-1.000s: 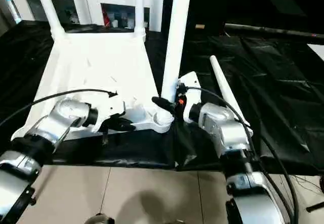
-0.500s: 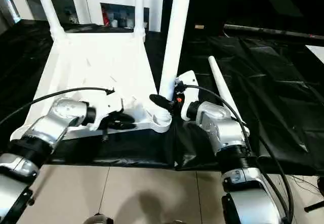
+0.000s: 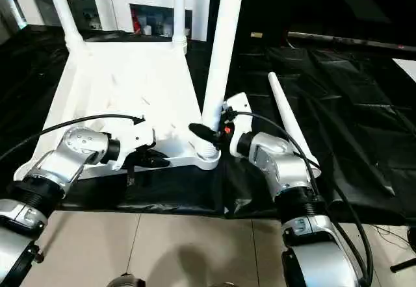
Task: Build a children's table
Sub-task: Insert table leg to table base
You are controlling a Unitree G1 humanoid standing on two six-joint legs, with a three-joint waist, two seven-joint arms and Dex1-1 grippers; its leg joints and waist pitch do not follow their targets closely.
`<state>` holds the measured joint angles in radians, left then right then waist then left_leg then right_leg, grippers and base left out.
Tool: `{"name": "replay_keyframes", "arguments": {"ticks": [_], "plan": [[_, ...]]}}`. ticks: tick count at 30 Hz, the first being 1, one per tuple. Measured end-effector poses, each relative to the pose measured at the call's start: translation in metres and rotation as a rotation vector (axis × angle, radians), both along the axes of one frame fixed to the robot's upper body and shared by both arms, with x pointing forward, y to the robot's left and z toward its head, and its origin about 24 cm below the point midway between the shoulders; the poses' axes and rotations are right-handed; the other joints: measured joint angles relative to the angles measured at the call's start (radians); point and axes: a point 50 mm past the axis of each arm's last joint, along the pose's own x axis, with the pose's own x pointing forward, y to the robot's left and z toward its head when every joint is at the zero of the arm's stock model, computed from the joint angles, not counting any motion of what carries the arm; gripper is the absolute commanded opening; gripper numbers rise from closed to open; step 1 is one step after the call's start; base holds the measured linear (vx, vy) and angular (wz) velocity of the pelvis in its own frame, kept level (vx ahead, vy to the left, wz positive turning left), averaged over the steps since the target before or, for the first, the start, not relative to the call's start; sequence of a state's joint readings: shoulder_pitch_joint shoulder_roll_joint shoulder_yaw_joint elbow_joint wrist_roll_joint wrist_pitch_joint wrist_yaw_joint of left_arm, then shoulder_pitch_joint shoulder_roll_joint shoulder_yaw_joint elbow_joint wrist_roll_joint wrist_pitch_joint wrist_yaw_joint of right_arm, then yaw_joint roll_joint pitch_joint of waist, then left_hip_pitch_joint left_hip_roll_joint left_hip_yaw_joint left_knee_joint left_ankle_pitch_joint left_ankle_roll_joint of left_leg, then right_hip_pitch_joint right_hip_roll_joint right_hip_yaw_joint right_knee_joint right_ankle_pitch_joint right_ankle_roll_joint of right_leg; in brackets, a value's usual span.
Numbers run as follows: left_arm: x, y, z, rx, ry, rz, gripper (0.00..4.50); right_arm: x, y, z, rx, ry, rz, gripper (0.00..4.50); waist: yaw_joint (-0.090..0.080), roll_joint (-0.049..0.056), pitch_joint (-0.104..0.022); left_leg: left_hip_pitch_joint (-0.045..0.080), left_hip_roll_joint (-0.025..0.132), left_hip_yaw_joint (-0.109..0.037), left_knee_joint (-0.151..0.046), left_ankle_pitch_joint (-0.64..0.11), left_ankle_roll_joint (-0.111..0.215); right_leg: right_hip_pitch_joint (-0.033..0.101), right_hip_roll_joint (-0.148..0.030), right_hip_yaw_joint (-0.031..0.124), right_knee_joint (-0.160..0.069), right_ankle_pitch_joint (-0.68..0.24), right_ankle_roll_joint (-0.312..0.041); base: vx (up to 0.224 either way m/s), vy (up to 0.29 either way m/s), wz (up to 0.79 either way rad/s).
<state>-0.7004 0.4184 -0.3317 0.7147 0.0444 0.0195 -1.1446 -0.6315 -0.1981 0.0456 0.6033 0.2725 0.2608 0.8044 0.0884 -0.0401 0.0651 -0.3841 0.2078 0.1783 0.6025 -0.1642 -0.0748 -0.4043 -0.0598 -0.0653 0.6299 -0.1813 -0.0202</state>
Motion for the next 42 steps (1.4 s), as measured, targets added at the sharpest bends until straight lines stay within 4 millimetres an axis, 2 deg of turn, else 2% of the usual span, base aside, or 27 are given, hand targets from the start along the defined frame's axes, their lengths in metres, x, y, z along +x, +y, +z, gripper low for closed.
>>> {"name": "replay_keyframes", "arguments": {"ticks": [32, 42], "plan": [[-0.003, -0.002, -0.001, -0.011, 0.013, -0.016, 0.0, -0.001, -0.006, -0.007, -0.016, 0.017, 0.024, 1.91, -0.001, 0.0, 0.0, 0.0, 0.0, 0.0, 0.0, 0.0, 0.0, 0.0, 0.0, 0.0, 0.0, -0.001, 0.0, 0.0, 0.0, 0.0], [-0.003, -0.004, -0.002, -0.021, 0.023, -0.01, 0.0, -0.003, -0.014, -0.015, 0.102, 0.063, -0.042, 1.91, -0.001, 0.0, 0.0, 0.001, 0.0, 0.0, 0.0, 0.0, 0.0, 0.0, 0.0, 0.0, 0.0, -0.001, 0.0, 0.0, 0.0, 0.0]]}}
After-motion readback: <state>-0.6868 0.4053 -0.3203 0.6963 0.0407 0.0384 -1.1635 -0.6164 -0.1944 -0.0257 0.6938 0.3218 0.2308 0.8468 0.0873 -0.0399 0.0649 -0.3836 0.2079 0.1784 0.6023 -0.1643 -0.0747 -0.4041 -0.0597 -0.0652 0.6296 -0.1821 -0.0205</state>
